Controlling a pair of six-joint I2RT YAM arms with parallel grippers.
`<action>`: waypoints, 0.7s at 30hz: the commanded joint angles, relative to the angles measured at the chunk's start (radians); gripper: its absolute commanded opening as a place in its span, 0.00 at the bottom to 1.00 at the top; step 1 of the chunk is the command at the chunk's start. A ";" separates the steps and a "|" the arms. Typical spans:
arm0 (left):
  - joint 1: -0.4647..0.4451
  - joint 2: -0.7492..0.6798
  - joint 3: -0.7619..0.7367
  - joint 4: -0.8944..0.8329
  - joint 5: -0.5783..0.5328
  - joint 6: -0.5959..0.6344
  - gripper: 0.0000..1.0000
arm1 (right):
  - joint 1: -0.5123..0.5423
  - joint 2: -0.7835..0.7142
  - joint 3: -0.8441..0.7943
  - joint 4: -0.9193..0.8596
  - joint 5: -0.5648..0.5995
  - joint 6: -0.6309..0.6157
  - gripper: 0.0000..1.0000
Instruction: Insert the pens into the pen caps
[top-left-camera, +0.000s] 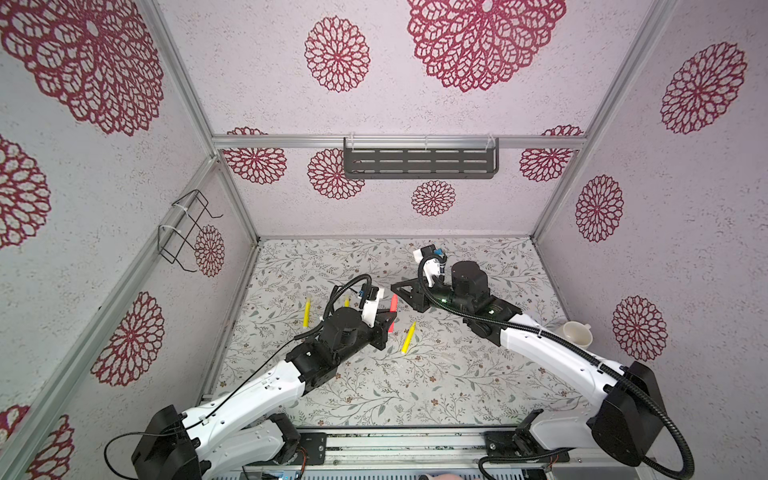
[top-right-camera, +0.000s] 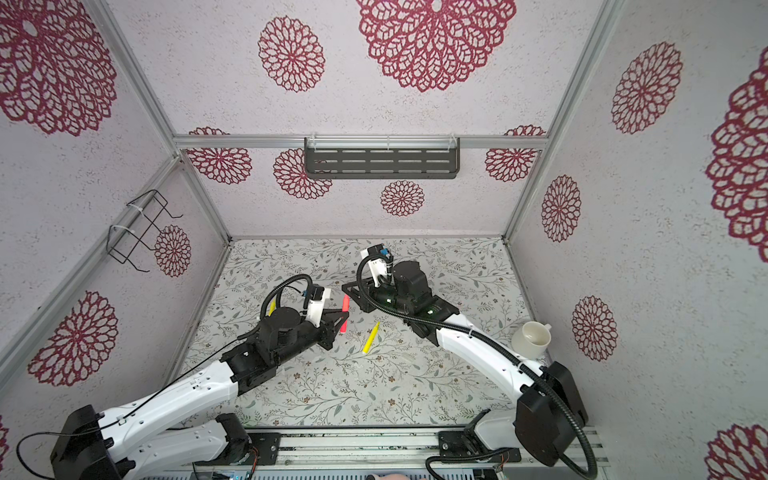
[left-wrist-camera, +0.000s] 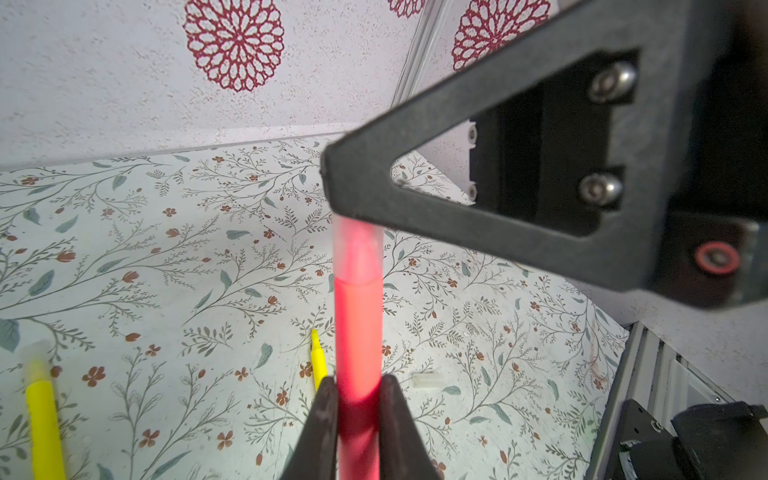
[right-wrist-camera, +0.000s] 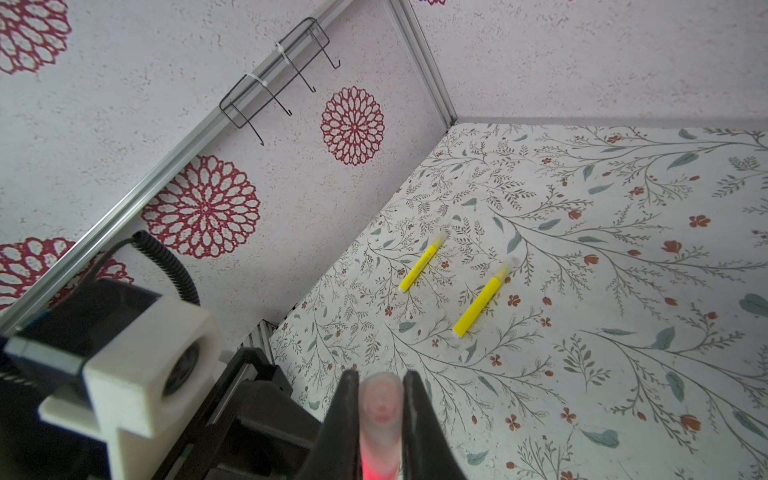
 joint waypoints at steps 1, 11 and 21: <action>0.041 -0.060 0.046 0.182 -0.018 0.004 0.00 | 0.054 -0.012 -0.044 -0.109 -0.057 0.015 0.00; 0.086 -0.084 0.055 0.199 0.027 -0.010 0.00 | 0.109 -0.006 -0.052 -0.170 -0.020 -0.032 0.00; 0.120 -0.113 0.061 0.197 0.048 -0.016 0.00 | 0.143 -0.002 -0.083 -0.182 -0.004 -0.050 0.00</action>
